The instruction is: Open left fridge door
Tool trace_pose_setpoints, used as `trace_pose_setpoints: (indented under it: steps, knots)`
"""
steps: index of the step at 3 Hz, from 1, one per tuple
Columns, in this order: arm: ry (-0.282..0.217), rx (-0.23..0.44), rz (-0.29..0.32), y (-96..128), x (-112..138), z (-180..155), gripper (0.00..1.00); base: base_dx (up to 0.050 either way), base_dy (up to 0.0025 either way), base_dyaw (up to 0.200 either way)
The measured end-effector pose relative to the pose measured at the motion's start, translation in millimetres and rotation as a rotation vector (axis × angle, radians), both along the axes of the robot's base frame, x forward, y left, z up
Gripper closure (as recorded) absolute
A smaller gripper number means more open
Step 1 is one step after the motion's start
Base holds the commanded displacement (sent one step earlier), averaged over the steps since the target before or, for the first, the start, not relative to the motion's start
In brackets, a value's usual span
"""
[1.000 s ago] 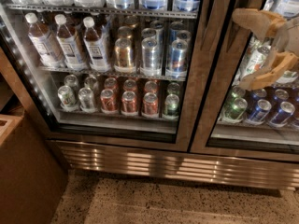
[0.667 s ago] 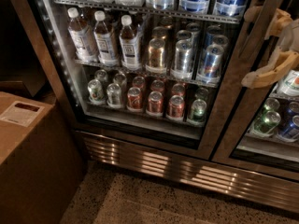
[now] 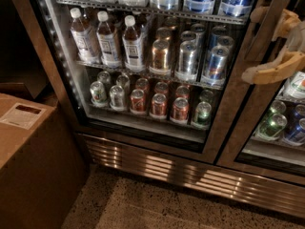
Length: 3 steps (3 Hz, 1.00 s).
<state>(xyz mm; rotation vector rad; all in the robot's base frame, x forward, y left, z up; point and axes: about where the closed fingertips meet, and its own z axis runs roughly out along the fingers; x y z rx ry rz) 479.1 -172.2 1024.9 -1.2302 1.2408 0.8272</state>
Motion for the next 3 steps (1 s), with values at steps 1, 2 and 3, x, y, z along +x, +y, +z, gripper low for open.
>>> trace_pose_setpoints:
  steps: [1,2,3]
  knots:
    - [0.000,0.000,0.000,-7.5,0.5,0.0,0.42,0.000,0.00000,0.000]
    - [0.000,0.000,0.000,-13.0,3.4,0.5,0.65,0.000,0.00000,0.000]
    - [0.000,0.000,0.000,-16.7,6.7,1.8,0.89,0.000,0.00000,0.000]
